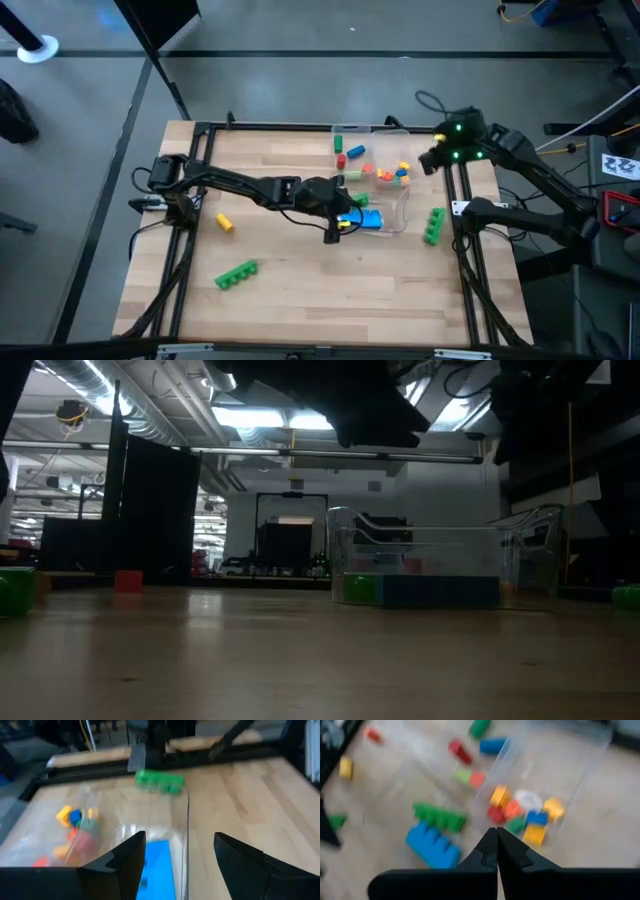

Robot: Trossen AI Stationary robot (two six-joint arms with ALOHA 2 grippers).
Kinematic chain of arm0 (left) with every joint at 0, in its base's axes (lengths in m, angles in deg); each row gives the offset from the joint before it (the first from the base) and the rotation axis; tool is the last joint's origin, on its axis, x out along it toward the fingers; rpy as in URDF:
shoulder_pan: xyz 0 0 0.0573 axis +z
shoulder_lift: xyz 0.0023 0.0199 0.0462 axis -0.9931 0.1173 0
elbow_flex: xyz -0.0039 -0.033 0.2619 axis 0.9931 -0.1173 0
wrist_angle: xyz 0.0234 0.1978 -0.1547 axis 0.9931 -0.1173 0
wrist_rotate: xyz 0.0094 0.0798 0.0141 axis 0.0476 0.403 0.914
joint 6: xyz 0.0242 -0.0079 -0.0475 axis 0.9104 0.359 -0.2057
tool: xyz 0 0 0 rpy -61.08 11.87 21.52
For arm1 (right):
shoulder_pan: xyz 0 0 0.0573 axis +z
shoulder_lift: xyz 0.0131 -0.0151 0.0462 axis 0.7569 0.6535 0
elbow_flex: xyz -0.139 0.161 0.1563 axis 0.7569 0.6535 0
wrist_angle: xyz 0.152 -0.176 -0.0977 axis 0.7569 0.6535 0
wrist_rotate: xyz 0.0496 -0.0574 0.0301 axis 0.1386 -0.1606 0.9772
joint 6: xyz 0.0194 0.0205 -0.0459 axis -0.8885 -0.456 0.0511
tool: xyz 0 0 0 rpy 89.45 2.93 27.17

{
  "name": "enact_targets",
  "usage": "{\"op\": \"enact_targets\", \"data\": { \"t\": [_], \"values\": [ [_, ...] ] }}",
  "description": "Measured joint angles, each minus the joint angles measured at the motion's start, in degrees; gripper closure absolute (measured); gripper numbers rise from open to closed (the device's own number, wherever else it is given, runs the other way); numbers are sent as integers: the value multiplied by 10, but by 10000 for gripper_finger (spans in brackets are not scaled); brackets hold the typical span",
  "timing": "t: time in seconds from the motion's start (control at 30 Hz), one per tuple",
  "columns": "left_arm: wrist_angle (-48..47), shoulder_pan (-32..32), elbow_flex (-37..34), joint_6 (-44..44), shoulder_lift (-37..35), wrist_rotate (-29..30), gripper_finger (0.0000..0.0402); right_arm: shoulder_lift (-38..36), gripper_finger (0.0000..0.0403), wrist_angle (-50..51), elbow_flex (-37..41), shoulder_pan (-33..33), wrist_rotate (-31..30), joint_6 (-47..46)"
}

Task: Sort blocks by size
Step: Put the top large green 4 stud game piece into the bottom transparent bin

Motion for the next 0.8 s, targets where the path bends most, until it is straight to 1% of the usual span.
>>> {"op": "enact_targets", "data": {
  "t": [0.07,0.2,0.27,0.33,0.5,0.63,0.73,0.8],
  "values": [
    [-30,0,-1,8,-10,16,183,-1,400,35,0,28,20,0],
    [-70,0,-1,21,-38,65,183,1,400,69,1,79,93,-6],
    [-91,0,-1,32,-54,84,183,1,399,65,5,105,127,-33],
    [-111,1,0,35,-70,95,183,1,393,64,11,133,144,-73],
    [-169,3,0,31,-106,106,183,1,350,74,26,208,145,-160],
    [-184,3,0,29,-111,110,183,1,312,73,30,266,142,-207],
    [-200,3,0,28,-112,111,183,1,294,72,30,306,113,-226],
    [-215,3,0,27,-112,112,183,1,292,74,30,339,77,-212]
  ]
}}
